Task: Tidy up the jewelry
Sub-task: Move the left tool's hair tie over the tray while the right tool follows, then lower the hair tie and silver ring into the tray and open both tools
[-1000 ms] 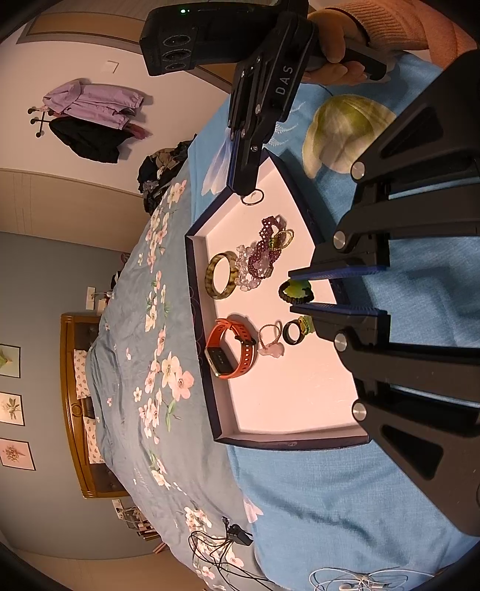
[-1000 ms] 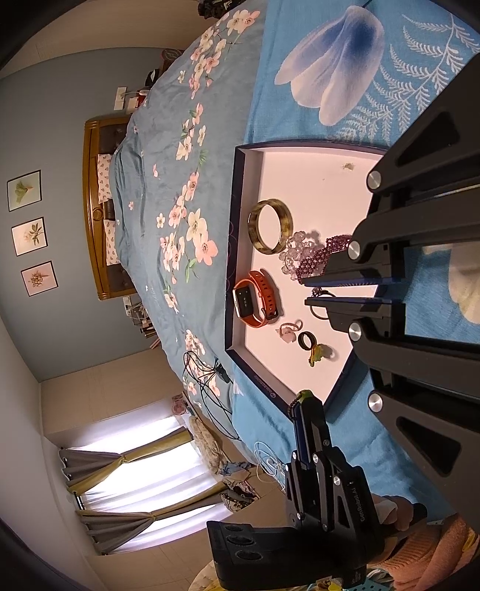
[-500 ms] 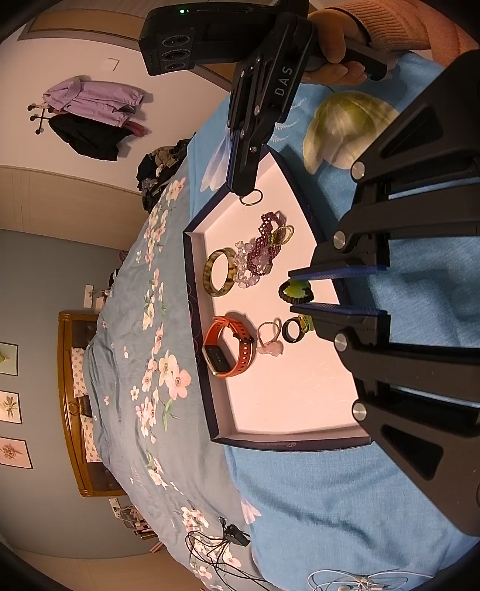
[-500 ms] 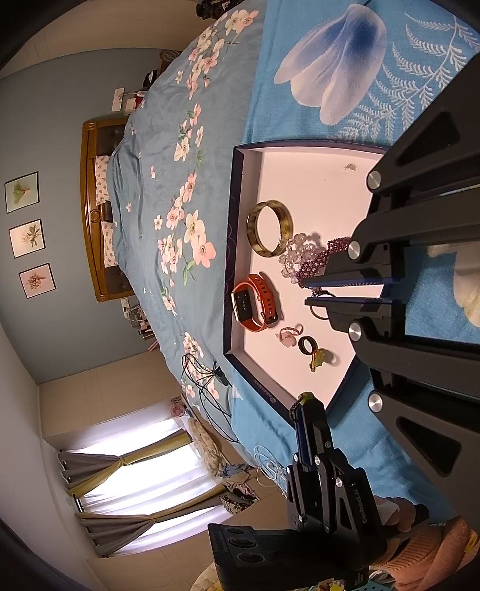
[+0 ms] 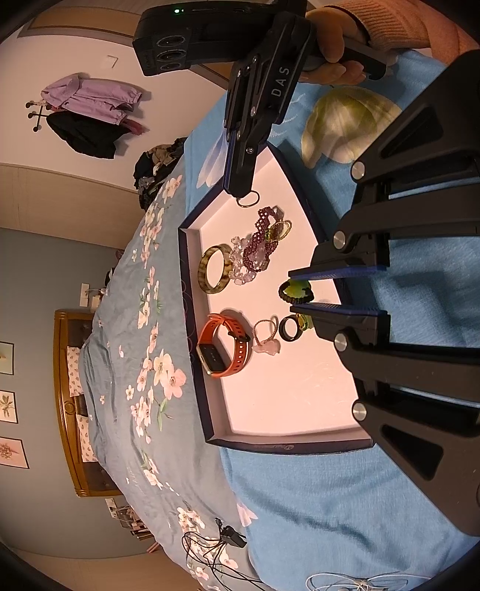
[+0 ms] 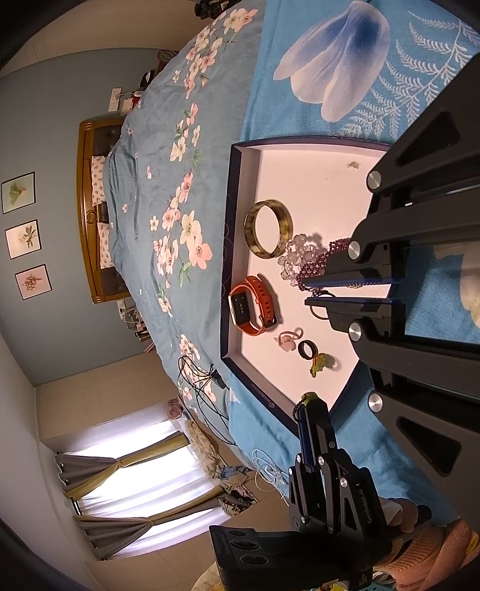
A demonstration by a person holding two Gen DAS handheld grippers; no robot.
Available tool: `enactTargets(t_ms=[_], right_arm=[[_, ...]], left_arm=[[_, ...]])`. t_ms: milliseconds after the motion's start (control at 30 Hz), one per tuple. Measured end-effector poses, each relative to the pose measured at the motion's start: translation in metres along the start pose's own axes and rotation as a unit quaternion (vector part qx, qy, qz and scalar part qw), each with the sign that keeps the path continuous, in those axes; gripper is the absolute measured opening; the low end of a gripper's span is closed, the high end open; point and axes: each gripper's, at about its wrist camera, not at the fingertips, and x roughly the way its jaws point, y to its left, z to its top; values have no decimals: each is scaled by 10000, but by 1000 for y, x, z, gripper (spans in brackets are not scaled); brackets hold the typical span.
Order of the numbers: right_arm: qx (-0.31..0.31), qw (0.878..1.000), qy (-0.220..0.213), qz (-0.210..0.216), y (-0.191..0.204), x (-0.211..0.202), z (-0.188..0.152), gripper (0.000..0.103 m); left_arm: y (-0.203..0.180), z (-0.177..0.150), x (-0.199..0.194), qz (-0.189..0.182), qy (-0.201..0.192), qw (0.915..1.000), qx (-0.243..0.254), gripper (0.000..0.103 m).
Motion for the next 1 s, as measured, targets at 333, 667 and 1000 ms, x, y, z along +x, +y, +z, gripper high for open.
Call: enactTargets(t_ms=[333,667,1000], right_arm=[[-2,10000,90,-11,0,6,1,4],[21,9999,150,-50,-2,12,2,4],[59,9998,199,-82,-5,18,1,4]], left_arm=[[1,0,3,-9,33,10000,-16,13],[3,0,8,-3,83,10000,-38,13],[4,-1,12,7,120,9999,-57,13]])
